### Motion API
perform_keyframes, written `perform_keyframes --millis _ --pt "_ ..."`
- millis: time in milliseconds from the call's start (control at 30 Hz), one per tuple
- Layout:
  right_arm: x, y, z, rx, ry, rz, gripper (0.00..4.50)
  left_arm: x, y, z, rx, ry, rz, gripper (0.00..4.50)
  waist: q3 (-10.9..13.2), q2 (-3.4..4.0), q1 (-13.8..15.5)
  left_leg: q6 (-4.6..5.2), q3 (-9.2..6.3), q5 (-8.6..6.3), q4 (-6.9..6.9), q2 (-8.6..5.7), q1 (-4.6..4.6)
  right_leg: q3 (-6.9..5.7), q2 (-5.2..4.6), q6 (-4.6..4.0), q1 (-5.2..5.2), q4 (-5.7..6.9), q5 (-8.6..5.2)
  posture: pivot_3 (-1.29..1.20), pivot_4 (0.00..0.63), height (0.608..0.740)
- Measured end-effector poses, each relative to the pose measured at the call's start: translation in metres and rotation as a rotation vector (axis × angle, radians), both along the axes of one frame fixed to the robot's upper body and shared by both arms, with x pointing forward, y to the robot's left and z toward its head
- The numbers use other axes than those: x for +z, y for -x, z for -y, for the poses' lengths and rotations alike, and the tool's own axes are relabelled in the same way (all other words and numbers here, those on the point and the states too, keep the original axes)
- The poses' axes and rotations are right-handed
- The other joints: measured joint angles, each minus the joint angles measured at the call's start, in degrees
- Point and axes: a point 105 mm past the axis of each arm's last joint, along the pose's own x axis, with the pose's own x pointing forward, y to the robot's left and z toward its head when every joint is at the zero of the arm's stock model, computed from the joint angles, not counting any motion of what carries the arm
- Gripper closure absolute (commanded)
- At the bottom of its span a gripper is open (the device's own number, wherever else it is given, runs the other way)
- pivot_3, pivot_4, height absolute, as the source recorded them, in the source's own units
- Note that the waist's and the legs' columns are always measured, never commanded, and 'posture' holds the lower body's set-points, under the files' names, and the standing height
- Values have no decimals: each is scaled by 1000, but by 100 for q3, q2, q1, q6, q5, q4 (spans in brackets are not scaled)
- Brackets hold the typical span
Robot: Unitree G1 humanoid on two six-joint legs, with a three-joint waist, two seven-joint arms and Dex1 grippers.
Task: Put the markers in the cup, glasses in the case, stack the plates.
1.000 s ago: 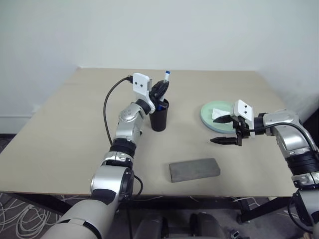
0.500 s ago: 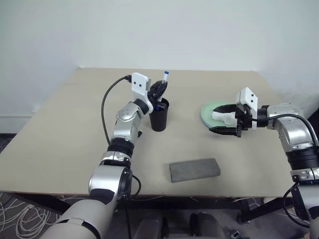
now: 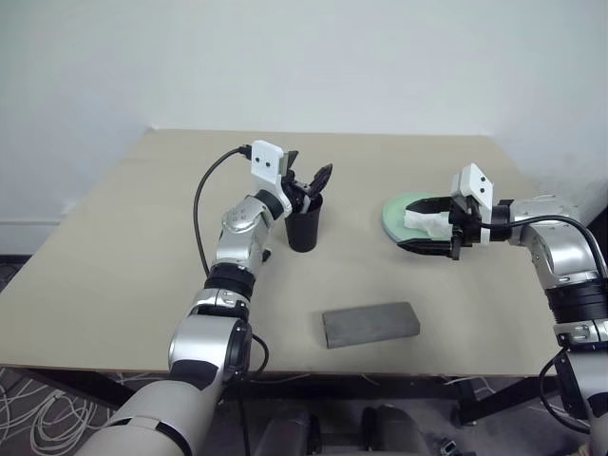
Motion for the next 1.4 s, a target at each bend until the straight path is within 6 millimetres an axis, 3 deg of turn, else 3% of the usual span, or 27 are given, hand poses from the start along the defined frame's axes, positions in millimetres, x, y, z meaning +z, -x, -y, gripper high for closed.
perform_keyframes --millis 100,233,367,467,700,900,1167,1400 --pt "0 0 0 -1 -1 0 0 1 2 2 -40 -5 -11 17 0 0 -1 0 0 0 0 0 -3 -1 0 0 -3 0 0 0 0 738" --pt "0 -1 0 -6 -2 0 0 23 11 -2 -110 -53 45 17 0 0 -5 -1 1 0 0 1 -9 0 2 -1 -11 1 0 0 0 738" --pt "0 -2 1 -17 -7 3 0 50 34 -29 -161 -152 64 17 0 1 -64 -6 1 -2 -4 6 -8 3 11 -1 -14 3 0 0 0 738" --pt "0 -2 2 -22 -9 -1 0 54 53 -50 -195 -241 11 17 0 6 -73 -9 2 -2 -5 8 -1 4 15 -2 -11 5 -2 0 0 738" --pt "0 -3 1 -18 -14 -2 0 17 70 -102 -155 -375 -232 17 0 7 -58 -13 5 2 -4 8 4 4 10 11 -8 4 -22 0 0 738" --pt "1 -3 1 -12 -14 -3 0 -11 70 -116 -102 -402 -373 17 0 7 -30 -15 3 1 -17 5 4 1 1 12 -13 4 -21 0 0 738" --pt "2 -3 0 -7 -13 -4 0 -90 65 -113 -8 -474 -699 17 0 7 -32 -19 6 3 -27 6 2 3 5 -4 -23 2 -1 0 0 738" --pt "1 -3 -1 -4 -15 -5 0 -83 50 -102 18 -579 -718 17 0 7 -30 -18 6 2 -28 4 2 2 -2 -4 -21 1 -1 0 0 738"
